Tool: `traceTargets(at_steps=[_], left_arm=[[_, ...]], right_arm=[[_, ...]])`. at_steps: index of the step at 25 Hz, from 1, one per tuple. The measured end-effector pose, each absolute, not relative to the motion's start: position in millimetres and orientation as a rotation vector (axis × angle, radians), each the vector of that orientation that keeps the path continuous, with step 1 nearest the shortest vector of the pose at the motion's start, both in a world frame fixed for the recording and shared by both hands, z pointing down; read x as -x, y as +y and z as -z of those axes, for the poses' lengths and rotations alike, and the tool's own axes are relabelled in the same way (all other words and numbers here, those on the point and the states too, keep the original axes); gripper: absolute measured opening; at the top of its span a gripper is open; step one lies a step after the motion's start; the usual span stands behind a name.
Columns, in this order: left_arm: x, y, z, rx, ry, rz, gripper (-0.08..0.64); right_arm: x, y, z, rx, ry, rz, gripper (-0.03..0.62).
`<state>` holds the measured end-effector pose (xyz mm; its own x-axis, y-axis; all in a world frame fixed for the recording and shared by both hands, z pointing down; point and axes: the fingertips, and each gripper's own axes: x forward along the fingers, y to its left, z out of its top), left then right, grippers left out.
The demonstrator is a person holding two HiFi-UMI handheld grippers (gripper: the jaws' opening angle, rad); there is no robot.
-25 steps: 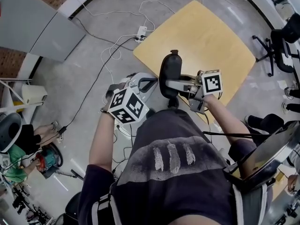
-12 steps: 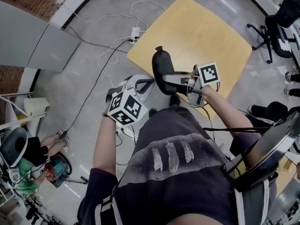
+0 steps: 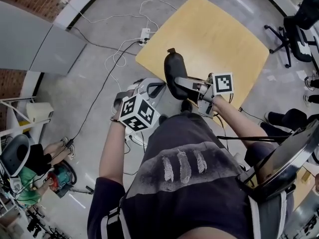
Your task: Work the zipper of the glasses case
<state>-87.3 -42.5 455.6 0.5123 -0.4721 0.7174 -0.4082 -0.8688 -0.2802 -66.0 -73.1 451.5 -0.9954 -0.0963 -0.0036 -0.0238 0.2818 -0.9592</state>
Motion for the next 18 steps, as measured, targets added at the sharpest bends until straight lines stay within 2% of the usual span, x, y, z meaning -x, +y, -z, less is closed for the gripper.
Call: traceTargets(at_steps=[3,9,18], left_arm=[[86,-41,-451,2.659,0.727,1.28,0.0],[80,-36,-424,2.638,0.636,1.235,-0.002],[100,-38,-433,2.538,0.638,1.369,0.0]], right_arm=[[65,-58,-454,-0.057,2.463,1.919,0.242],[71,-40,-434,-0.319,2.407,1.861,0.262],[85,-56,-444,-0.068,2.357,1.812,0.239]])
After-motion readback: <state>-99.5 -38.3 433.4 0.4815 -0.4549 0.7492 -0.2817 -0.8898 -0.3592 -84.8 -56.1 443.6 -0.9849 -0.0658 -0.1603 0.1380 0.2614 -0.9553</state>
